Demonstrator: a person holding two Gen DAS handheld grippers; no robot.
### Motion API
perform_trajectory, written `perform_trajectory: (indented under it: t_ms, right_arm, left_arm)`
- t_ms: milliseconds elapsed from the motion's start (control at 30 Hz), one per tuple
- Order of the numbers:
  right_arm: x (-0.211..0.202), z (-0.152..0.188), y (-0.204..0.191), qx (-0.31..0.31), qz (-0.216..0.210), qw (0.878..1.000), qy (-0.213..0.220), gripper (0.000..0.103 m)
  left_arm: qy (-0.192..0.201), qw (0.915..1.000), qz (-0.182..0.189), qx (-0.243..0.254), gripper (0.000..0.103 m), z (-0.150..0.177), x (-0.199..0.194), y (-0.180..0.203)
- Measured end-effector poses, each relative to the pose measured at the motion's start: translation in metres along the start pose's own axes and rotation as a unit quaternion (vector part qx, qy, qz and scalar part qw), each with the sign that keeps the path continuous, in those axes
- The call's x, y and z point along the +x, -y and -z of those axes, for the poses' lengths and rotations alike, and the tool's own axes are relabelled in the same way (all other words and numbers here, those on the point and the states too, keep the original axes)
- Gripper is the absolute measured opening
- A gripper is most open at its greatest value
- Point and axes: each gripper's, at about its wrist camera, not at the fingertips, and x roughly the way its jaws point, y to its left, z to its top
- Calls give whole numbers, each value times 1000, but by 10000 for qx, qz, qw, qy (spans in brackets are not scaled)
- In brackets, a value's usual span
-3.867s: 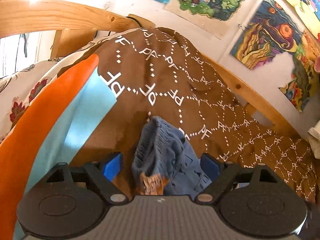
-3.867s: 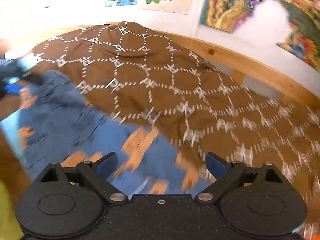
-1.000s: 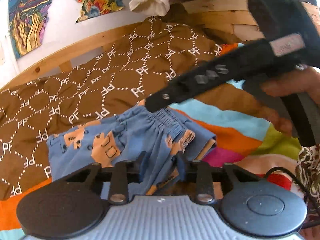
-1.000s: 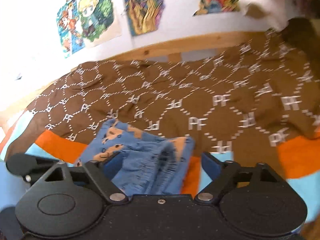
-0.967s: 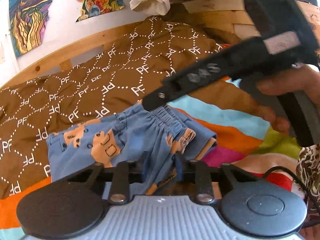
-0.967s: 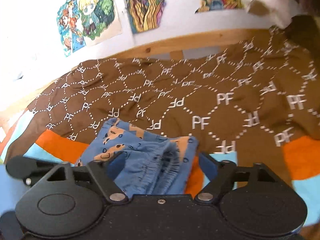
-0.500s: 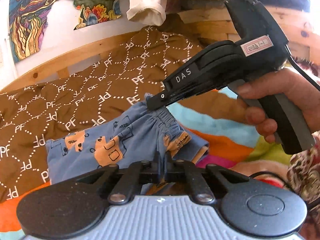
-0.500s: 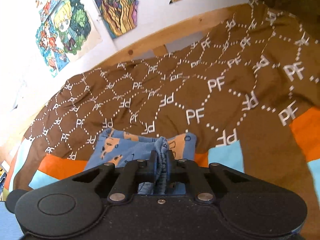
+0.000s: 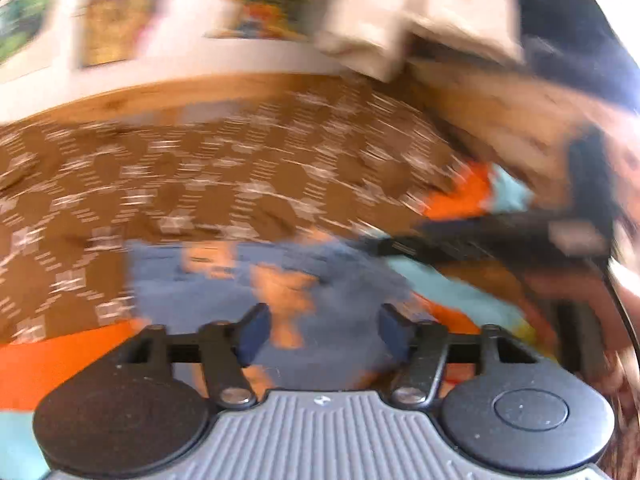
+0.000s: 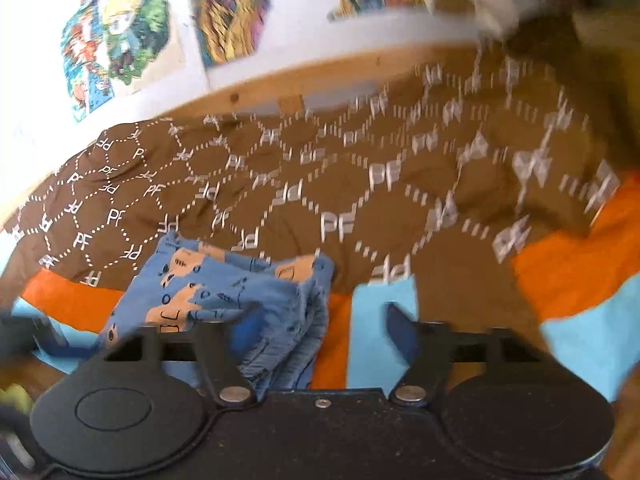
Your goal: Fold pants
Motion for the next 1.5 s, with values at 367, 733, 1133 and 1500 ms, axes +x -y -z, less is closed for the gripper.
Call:
perform_trajectory:
  t_ms: [367,733,1133,1500]
  right_arm:
    - [-15,32,-32,-1089,621,9921,-55,97]
    - [-30,6,-16,-1152,419,9918,367,102]
    - [72,-19,-14,-1403,500,9881,-375,101]
    - [32,-21,-10,-1078,596,9924,63,102]
  left_arm:
    - [-846,9781,-1461,-1215,68,35,24,-59]
    - [-385,9798,-1909,-463,72,-17,30,-54]
    - [-337,9706,-2375,176,74,-23,132,-60]
    - [-200,9718,-2344,-143,82,-31,87,-69]
